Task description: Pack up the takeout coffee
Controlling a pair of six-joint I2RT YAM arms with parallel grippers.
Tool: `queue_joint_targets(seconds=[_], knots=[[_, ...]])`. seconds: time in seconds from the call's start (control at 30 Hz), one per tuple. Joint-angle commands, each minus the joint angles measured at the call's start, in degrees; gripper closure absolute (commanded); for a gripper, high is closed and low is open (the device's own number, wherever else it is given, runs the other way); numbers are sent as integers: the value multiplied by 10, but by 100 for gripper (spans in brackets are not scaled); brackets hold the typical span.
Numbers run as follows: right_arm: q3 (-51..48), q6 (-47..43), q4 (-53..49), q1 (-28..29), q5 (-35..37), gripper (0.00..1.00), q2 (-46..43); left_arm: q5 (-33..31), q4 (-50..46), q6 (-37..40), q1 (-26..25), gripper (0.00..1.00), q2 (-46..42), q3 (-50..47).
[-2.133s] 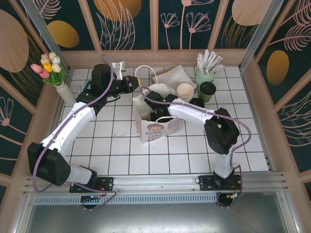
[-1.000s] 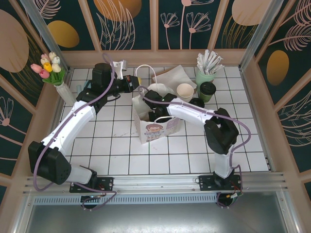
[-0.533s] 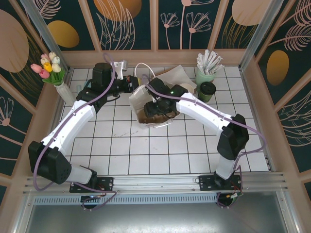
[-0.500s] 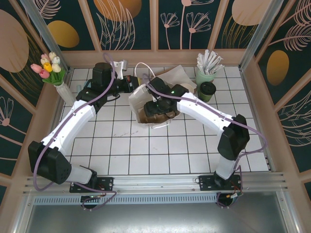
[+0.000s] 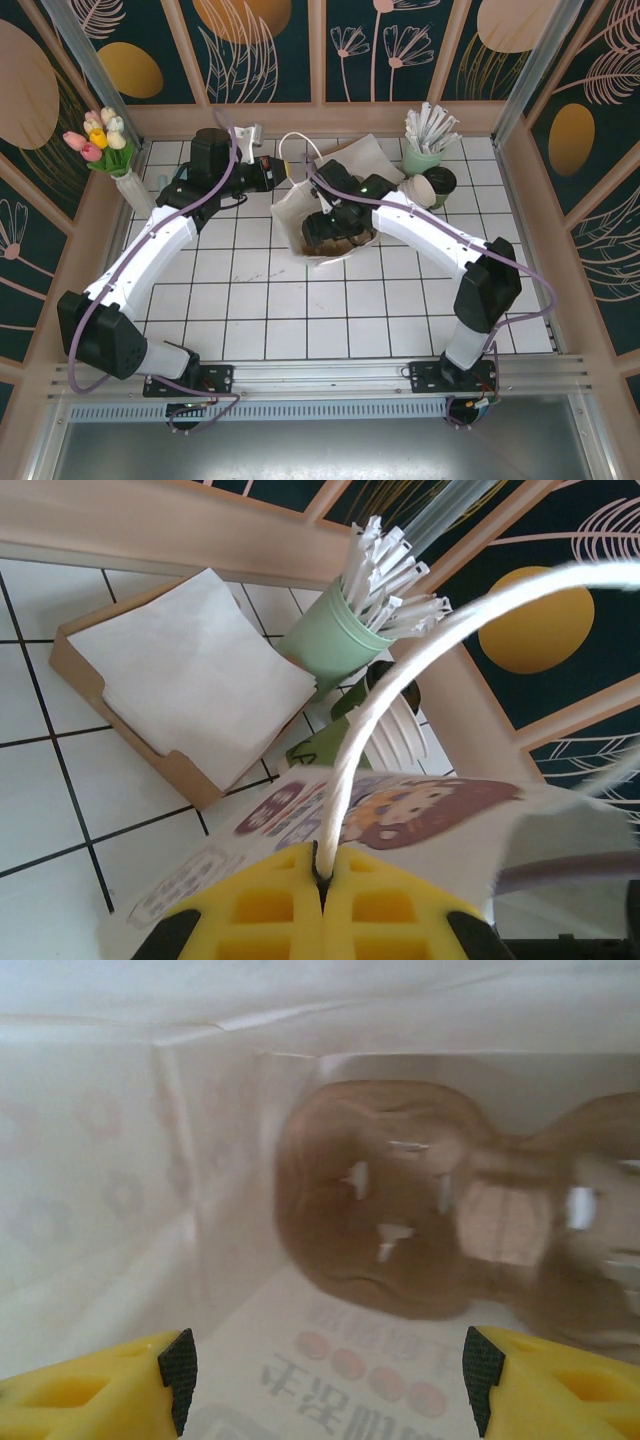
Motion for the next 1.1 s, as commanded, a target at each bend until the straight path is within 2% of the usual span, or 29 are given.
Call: queue_joint_targets(seconds=[0.0, 0.23, 0.4, 0.5, 0.63, 0.73, 0.77, 1.07], knots=[[-9, -11, -7, 2, -29, 27, -12, 11, -11, -2, 1, 100, -22, 21], [-18, -44, -2, 7, -86, 26, -16, -14, -39, -5, 1, 100, -21, 33], [-47, -79, 7, 6, -94, 22, -56, -77, -67, -8, 2, 100, -14, 44], [-47, -103, 24, 4, -123, 20, -82, -86, -73, -5, 1, 100, -7, 45], [-52, -146, 38, 4, -162, 15, -100, -83, -75, -2, 2, 100, 3, 43], [-51, -169, 47, 4, -176, 7, -106, -76, -74, 4, 2, 100, 3, 41], [-48, -174, 53, 4, -177, 2, -109, -69, -72, 5, 1, 100, 3, 39], [-3, -169, 109, -23, -119, 1, -142, -29, -55, 12, 2, 100, 1, 29]])
